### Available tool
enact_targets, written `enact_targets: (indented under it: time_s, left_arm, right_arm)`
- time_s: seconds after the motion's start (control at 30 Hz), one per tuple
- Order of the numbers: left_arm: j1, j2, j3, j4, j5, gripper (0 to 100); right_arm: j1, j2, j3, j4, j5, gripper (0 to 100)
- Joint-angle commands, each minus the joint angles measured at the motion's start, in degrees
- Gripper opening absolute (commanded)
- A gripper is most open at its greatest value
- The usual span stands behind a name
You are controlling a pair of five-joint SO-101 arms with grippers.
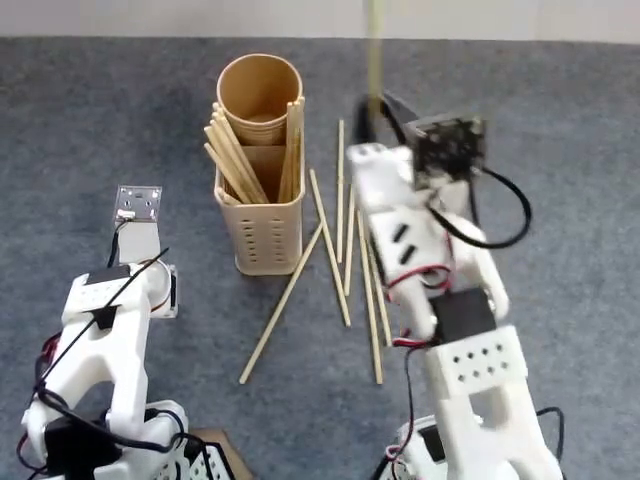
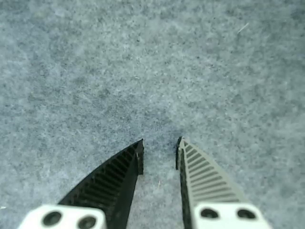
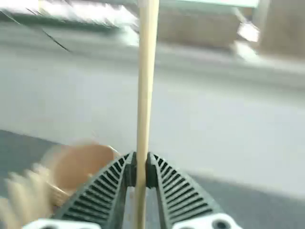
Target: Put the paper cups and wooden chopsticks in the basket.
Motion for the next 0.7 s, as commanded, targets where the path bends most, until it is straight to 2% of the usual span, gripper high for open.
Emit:
enact_targets:
  time_s: [0.0,0.13,0.3,0.47,0.67]
  left_arm:
    - [1.5,0.1,-0.1,-0.9,-0.7,15]
    - [1.5,0.1,-0.1,-1.0,-0.7,15]
    - [1.5,0.1,-0.1,-1.0,-0.7,15]
    - [1.5,0.1,-0.1,-1.0,-0.7,15]
    - [1.5,0.1,-0.1,-1.0,-0.7,15]
  right_arm:
    - [-6.4,6.9,-14.4,-1.1,-0.6,0.4]
    - [-12.3,13.8,-23.9,-5.7,-0.7,0.4]
    - [-17.5,16.4,-16.0,-15.3,-0.7,0.4]
    - [-16.0,16.9,1.5,-33.5,-0.7,0.4]
    - [-12.5,17.0,13.3,-41.4,-0.7,0.5]
